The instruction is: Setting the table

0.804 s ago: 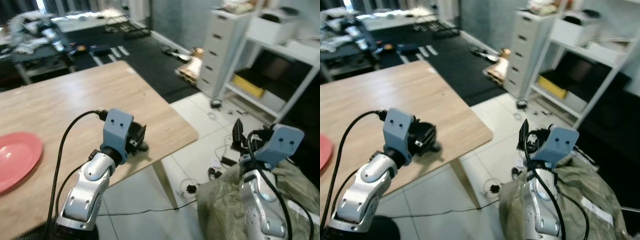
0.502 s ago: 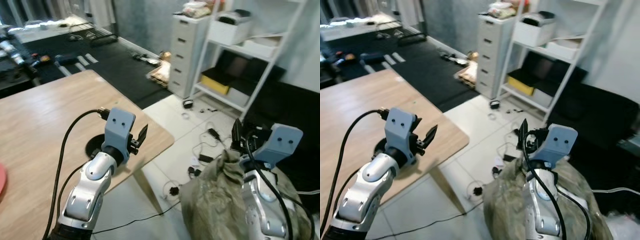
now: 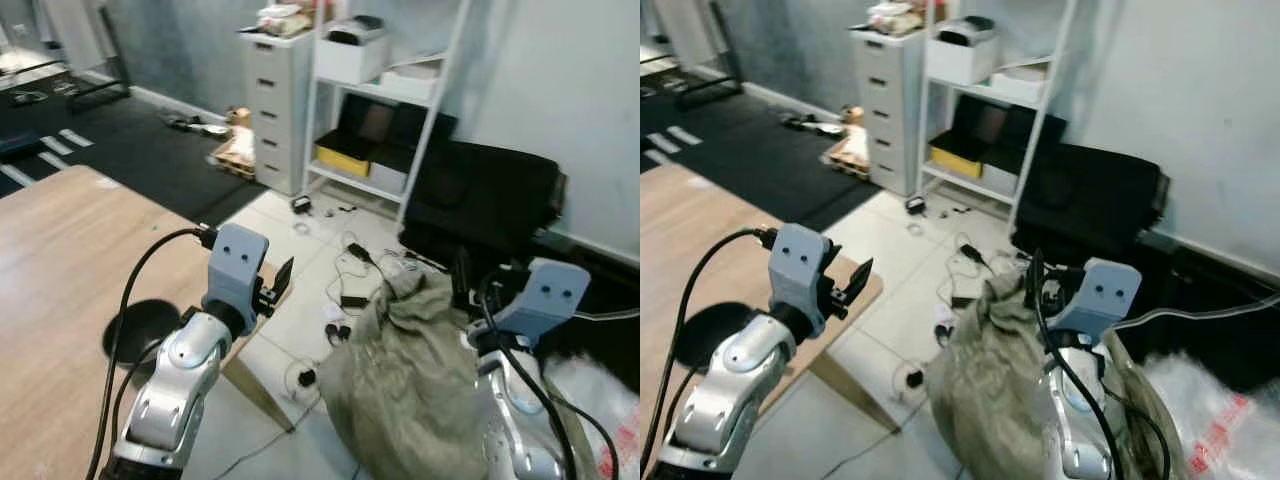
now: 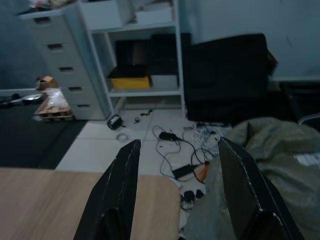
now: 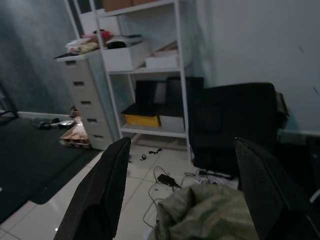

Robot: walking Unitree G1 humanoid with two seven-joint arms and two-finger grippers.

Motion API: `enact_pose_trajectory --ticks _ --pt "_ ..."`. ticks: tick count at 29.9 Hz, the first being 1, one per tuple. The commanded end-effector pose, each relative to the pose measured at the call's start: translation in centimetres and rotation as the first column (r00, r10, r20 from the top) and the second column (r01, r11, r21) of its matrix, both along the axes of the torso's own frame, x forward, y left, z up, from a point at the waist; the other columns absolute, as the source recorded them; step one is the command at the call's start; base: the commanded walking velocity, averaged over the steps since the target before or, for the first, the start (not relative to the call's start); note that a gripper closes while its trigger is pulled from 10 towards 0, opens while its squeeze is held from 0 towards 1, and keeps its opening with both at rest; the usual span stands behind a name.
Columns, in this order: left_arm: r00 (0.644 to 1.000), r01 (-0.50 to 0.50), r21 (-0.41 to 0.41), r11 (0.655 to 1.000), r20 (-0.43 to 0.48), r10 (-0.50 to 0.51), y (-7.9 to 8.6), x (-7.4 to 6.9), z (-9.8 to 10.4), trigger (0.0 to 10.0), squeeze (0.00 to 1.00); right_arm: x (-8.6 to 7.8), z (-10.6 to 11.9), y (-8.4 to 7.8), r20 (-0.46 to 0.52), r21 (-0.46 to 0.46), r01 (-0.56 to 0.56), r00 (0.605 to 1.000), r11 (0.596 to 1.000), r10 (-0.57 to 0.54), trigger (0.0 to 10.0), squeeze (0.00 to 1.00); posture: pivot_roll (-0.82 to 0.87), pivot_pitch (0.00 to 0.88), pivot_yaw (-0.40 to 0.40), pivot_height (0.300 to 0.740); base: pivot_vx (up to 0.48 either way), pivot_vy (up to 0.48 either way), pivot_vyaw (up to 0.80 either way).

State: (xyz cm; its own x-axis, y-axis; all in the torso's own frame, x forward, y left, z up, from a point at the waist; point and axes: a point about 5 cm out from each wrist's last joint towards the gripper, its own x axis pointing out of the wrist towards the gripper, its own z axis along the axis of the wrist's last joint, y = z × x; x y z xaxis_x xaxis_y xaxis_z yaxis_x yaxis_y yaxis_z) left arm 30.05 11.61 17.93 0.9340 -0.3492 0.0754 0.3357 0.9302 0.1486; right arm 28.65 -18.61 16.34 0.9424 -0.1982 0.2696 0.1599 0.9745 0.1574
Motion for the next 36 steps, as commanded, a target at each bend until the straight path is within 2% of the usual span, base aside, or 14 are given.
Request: enact_pose_trajectory --ticks 1,13,17,19,22,23,24,26,28,31,34,36 --pt "1.0 0.004 0.0 1.0 -0.013 -0.004 -0.1 -0.1 -0.3 10.0 0.0 -0.1 -0.3 0.1 -0.014 -0.005 0.001 1.0 1.0 -0.001 10.0 0.0 -0.05 0.0 0.104 0.74 0.0 0.0 -0.8" --pt "1.0 0.011 -0.004 1.0 -0.024 -0.011 -0.4 -0.1 -0.7 10.0 0.0 -0.5 -1.2 0.6 -0.047 -0.024 -0.027 0.999 0.999 0.026 10.0 0.0 -0.05 0.0 0.101 0.74 0.0 0.0 -0.8" --pt "0.997 0.013 -0.033 0.999 -0.071 -0.015 -0.5 -0.2 -1.6 10.0 0.0 -0.6 -2.2 1.0 -0.088 -0.027 -0.067 0.994 0.997 0.064 10.0 0.0 -0.06 0.0 0.101 0.74 0.0 0.0 -0.8" --pt "0.989 -0.011 -0.057 0.998 -0.151 0.002 -0.1 -0.2 -3.3 10.0 0.0 -0.5 -4.0 1.7 -0.156 -0.024 -0.12 0.981 0.993 0.115 10.0 0.0 -0.05 0.0 0.098 0.74 0.0 0.0 -0.8" --pt "0.959 -0.032 -0.064 0.997 -0.284 0.013 0.7 -1.1 -6.7 10.0 0.0 -0.8 -7.2 2.9 -0.264 -0.038 -0.184 0.95 0.982 0.168 10.0 0.0 -0.04 0.0 0.082 0.74 0.0 0.0 -0.8" --pt "0.959 -0.032 -0.064 0.997 -0.284 0.013 0.7 -1.1 -6.7 10.0 0.0 -0.8 -7.2 2.9 -0.264 -0.038 -0.184 0.95 0.982 0.168 10.0 0.0 -0.04 0.0 0.082 0.74 0.0 0.0 -0.8" --pt "0.93 -0.069 -0.049 0.996 -0.365 0.046 1.7 -2.0 -9.0 10.0 0.0 -1.3 -9.2 3.6 -0.336 -0.027 -0.225 0.92 0.974 0.203 10.0 0.0 -0.03 0.0 0.072 0.74 0.0 0.0 -0.8" --pt "0.904 -0.087 -0.055 0.995 -0.425 0.056 2.3 -2.6 -10.4 10.0 0.0 -1.7 -10.5 4.0 -0.381 -0.014 -0.241 0.899 0.97 0.218 10.0 0.0 -0.02 0.0 0.067 0.74 0.0 0.0 -0.8" --pt "0.886 -0.118 -0.077 0.99 -0.458 0.07 3.0 -2.7 -10.9 10.0 0.0 -1.9 -11.4 4.3 -0.42 0.006 -0.266 0.874 0.964 0.244 10.0 0.0 -0.02 0.0 0.062 0.74 0.0 0.0 -0.8" --pt "0.882 -0.101 -0.019 0.995 -0.465 0.08 3.8 -2.7 -11.7 10.0 0.0 -2.2 -12.5 4.7 -0.476 0.02 -0.305 0.834 0.952 0.277 10.0 0.0 -0.02 0.0 0.059 0.74 0.0 0.0 -0.79" --pt "0.86 -0.141 0.021 0.99 -0.493 0.133 4.6 -3.4 -13.2 10.0 0.0 -2.2 -13.1 4.6 -0.492 0.034 -0.299 0.825 0.954 0.277 10.0 0.0 -0.02 0.0 0.059 0.74 0.0 0.0 -0.78" --pt "0.848 -0.181 0.007 0.983 -0.506 0.16 4.8 -3.8 -13.7 10.0 0.0 -2.1 -13.2 4.7 -0.487 0.032 -0.308 0.826 0.951 0.284 10.0 0.0 -0.02 0.0 0.055 0.74 0.0 0.0 -0.78"
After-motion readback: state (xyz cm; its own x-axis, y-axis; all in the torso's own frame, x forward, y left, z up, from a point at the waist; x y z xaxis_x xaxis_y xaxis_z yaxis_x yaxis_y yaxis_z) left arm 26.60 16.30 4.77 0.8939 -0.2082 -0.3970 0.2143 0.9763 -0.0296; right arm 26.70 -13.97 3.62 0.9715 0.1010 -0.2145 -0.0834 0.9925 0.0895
